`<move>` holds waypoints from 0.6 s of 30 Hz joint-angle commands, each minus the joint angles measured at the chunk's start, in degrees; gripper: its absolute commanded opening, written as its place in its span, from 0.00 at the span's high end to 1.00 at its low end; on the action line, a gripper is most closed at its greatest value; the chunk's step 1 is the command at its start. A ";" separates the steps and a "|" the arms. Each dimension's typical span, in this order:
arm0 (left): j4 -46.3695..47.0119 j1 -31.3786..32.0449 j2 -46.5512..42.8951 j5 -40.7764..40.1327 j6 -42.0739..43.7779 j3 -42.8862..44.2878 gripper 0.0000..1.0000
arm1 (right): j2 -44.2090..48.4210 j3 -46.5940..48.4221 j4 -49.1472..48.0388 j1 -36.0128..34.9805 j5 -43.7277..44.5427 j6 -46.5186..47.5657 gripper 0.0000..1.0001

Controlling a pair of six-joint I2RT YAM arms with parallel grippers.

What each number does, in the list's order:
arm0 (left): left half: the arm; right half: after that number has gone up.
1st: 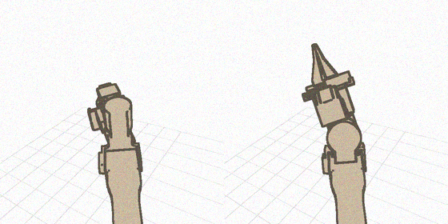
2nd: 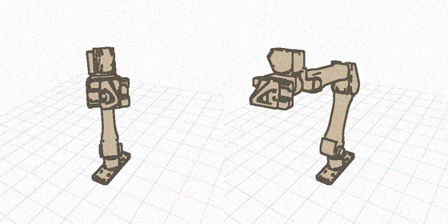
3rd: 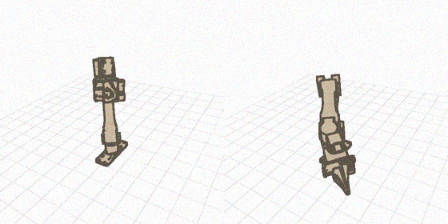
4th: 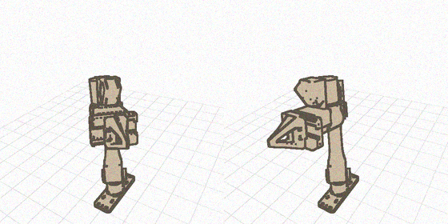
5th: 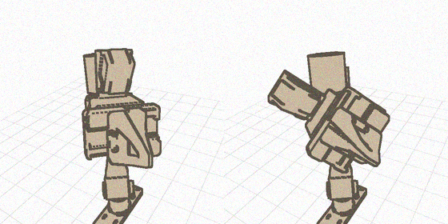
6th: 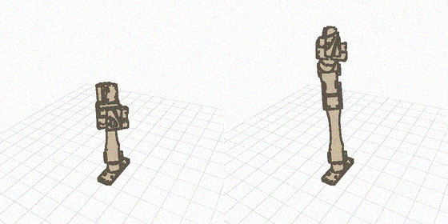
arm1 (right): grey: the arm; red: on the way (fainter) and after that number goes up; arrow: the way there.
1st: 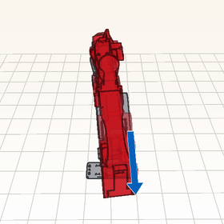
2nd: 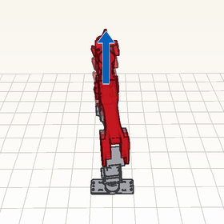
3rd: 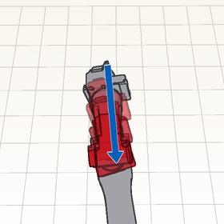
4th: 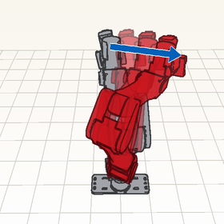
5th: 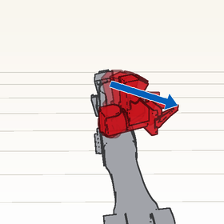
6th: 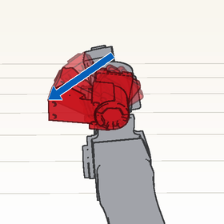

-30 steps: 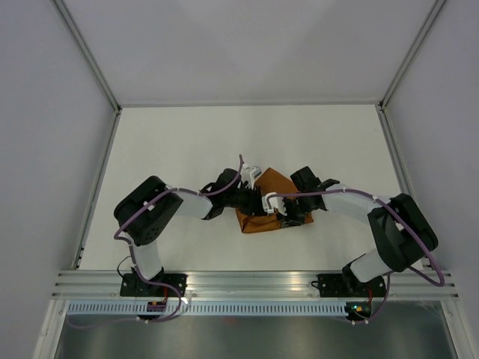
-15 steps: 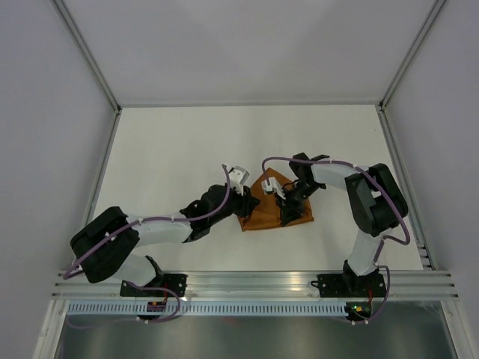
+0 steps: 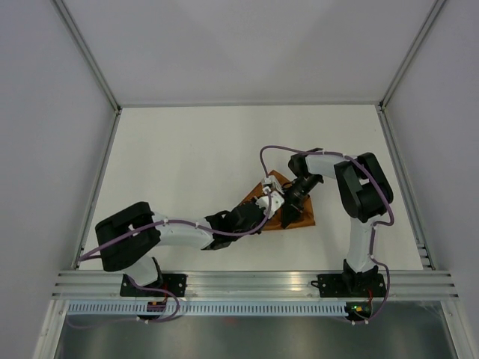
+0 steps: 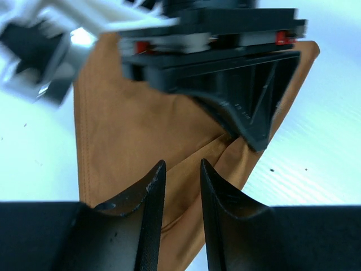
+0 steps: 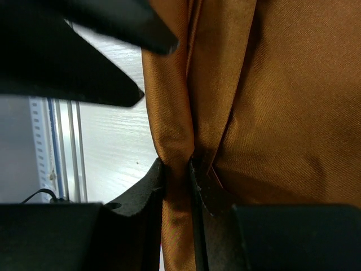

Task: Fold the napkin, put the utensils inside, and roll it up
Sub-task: Roll the napkin at the center of the board.

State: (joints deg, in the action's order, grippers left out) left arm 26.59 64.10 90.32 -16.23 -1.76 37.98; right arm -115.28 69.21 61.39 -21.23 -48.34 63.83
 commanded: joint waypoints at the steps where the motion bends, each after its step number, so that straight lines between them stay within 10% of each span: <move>1: -2.32 4.09 3.18 -4.42 10.00 5.08 0.63 | -4.86 -1.45 -2.85 -0.21 9.58 2.96 0.89; 18: -5.40 5.60 4.25 -1.88 12.83 7.90 0.62 | -8.38 0.93 -1.53 -0.04 9.58 2.35 0.89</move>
State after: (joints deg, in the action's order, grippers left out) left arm 22.24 69.52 94.28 -18.48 8.12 43.55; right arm -119.96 70.98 68.93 -21.21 -48.80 62.54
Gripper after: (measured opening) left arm 0.373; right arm 0.265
